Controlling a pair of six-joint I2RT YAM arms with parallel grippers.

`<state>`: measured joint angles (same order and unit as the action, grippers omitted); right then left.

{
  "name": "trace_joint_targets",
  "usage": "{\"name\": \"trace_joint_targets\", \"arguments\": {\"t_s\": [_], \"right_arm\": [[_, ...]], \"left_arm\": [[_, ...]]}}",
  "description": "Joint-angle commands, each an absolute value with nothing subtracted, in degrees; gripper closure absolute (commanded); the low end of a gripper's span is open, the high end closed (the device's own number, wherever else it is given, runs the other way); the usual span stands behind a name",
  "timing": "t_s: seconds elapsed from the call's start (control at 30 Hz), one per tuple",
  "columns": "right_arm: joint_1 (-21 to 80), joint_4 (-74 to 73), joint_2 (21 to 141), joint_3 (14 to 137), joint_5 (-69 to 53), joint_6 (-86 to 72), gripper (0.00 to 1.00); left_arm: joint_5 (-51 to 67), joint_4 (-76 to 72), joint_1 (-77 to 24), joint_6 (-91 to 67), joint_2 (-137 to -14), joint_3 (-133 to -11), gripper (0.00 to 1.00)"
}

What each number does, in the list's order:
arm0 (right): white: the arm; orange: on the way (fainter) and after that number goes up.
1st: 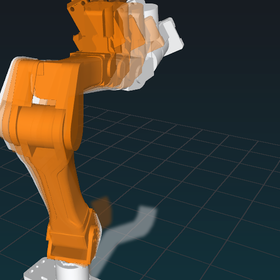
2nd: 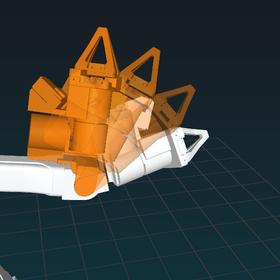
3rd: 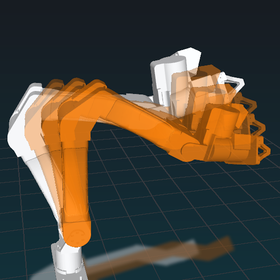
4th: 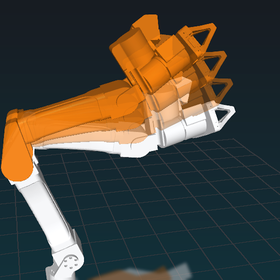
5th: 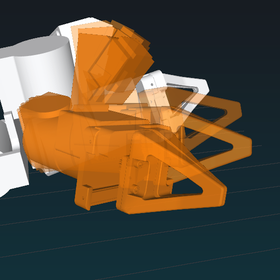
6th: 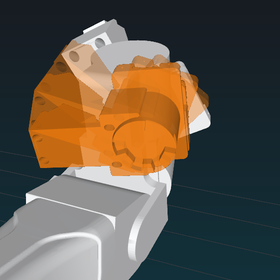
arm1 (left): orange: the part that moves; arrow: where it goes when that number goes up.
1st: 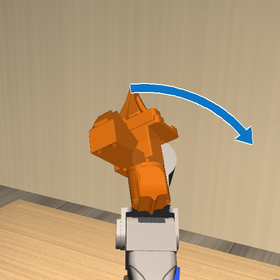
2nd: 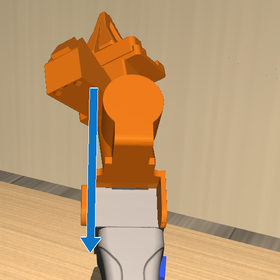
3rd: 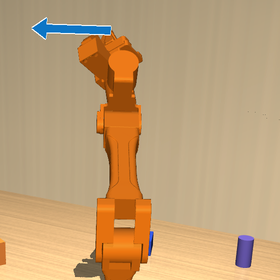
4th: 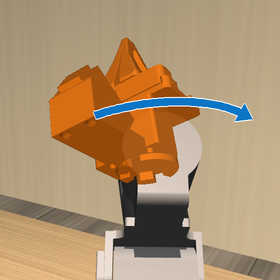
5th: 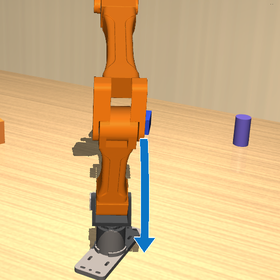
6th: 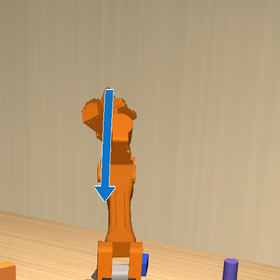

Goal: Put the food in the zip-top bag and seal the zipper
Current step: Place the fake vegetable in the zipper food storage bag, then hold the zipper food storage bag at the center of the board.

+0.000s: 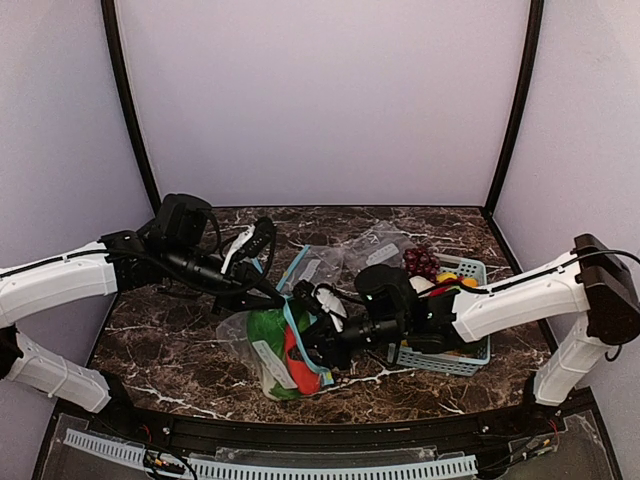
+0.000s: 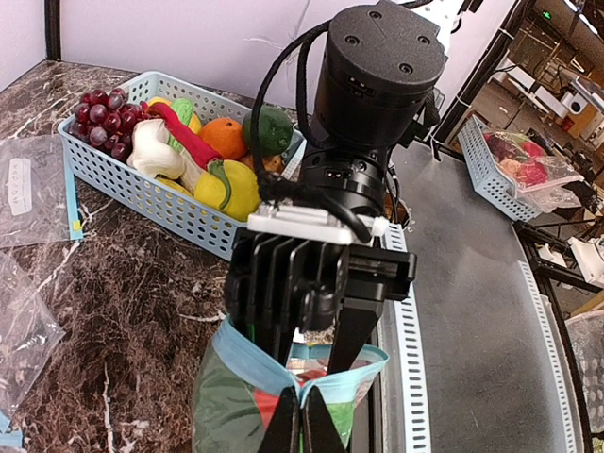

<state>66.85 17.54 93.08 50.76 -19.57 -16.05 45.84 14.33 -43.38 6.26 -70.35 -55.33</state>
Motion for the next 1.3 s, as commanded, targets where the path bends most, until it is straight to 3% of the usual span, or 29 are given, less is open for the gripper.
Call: {"name": "trace_joint_targets", "arguments": {"t_s": [0.0, 0.27, 0.53, 0.77, 1.1, 1.27], "right_arm": [[66.5, 14.7, 88.2, 48.4, -19.9, -17.8, 0.69], [66.7, 11.1, 80.6, 45.4, -18.2, -18.8, 0.48], [66.7, 9.1, 77.3, 43.9, -14.8, -19.1, 0.44], [66.6, 6.9, 75.0, 43.1, -8.0, -20.5, 0.28], [64.9, 9.4, 77.7, 43.0, -6.7, -20.9, 0.27], [63.9, 12.6, 80.5, 44.1, -13.2, -19.1, 0.37]], "left_arm": [[48.6, 14.0, -43.7, 8.0, -68.9, -56.6, 0.99], [47.9, 16.2, -43.3, 9.5, -69.3, -57.4, 0.99], [49.0, 15.9, -43.1, 9.1, -69.6, -57.5, 0.99], [49.5, 15.9, -43.0, 9.0, -69.7, -57.6, 0.99], [50.8, 15.6, -43.0, 8.6, -70.2, -57.4, 0.99], [51.8, 15.2, -43.1, 8.2, -70.8, -57.5, 0.99]]}}
